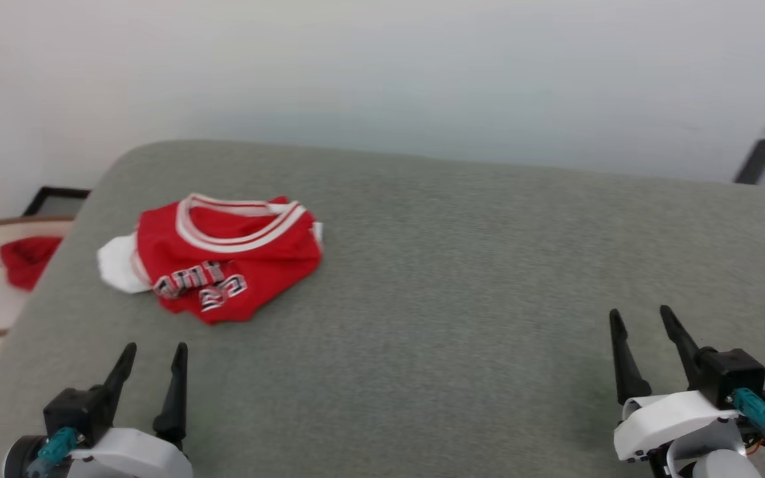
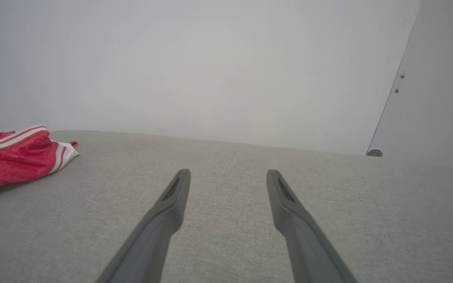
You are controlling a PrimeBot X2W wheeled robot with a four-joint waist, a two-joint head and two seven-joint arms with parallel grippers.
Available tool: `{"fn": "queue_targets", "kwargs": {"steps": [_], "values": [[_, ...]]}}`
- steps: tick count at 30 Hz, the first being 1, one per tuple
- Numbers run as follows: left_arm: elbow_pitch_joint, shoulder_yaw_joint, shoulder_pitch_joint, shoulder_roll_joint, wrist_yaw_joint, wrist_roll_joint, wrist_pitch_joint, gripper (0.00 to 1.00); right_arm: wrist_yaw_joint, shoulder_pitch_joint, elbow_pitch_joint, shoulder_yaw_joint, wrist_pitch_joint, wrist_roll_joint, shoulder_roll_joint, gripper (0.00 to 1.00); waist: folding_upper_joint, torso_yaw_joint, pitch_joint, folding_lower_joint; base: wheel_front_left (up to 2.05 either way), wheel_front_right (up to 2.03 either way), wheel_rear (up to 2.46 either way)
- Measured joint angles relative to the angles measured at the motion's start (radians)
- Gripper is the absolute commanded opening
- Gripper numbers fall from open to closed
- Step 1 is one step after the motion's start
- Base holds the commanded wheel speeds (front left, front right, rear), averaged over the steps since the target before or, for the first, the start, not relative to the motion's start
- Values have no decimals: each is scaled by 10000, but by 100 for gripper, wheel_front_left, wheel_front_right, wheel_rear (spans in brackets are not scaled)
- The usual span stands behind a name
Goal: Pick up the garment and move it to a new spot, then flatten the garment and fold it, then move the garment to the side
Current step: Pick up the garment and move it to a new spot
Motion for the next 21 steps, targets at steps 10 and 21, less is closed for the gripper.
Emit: {"fn": "queue_targets", "kwargs": {"steps": [10,21], "values": [[150,355,111,-320,94,295,0,100,0,-33,253,711,0,184,8,100,0,1831,-59,0,0,0,0],[-330,1407,631,-859,307,125,0,100,2,-1016,805,2215,0,437,44,100,1,3804,111,0,0,0,0]]}}
